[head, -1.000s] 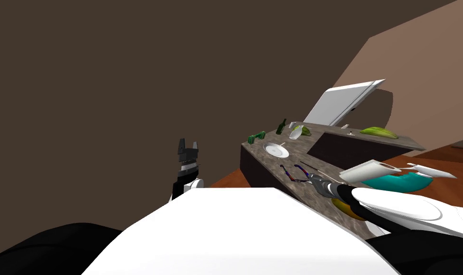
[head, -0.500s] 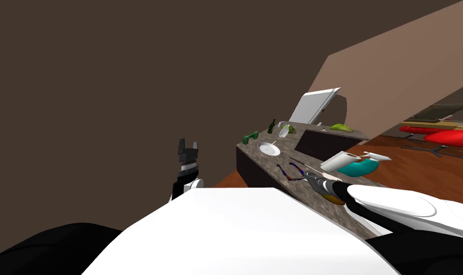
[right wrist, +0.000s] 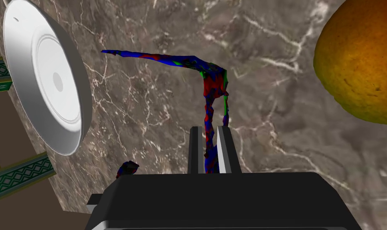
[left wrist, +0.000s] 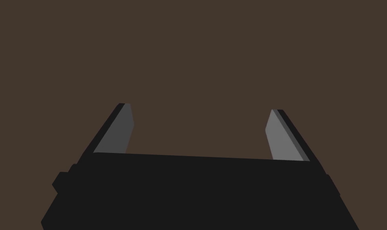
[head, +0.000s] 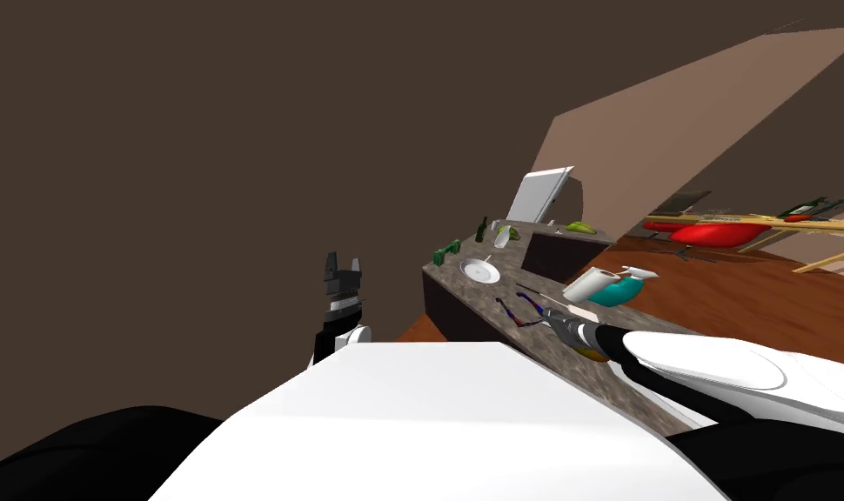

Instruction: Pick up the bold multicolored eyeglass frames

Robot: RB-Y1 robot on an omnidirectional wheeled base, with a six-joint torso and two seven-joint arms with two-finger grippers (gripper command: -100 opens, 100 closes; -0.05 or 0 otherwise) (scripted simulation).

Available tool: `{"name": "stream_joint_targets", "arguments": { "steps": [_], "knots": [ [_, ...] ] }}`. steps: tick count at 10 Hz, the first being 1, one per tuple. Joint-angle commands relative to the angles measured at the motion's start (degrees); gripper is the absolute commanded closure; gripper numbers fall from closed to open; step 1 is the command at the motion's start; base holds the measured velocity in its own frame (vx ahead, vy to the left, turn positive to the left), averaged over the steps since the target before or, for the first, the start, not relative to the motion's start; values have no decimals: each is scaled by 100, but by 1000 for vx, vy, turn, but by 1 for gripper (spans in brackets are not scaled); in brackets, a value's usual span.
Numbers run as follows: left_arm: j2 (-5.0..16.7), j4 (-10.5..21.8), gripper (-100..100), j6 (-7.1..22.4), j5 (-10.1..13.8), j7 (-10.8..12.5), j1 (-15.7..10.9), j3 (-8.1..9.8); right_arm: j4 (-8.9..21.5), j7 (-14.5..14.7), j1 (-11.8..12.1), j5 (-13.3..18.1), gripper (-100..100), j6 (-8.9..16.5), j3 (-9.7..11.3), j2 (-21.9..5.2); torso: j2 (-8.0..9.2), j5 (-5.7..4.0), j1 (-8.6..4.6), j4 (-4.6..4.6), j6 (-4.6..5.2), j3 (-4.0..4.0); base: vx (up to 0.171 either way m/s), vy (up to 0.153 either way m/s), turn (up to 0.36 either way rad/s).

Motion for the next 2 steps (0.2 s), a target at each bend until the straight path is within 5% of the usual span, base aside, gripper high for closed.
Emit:
{"name": "stream_joint_targets", "arguments": {
  "steps": [1, 2],
  "knots": [
    [0, 0, 0, 0, 0, 0, 0, 0, 0, 0, 0, 0, 100, 0, 0, 0, 0, 0, 0, 0, 0, 0, 11, 10, -19],
    [0, 0, 0, 0, 0, 0, -1, 0, -14, -33, 8, 19, 0, 17, 0, -10, 18, 0, -2, 4, -1, 10, 0, 0, 0]
  ]
}}
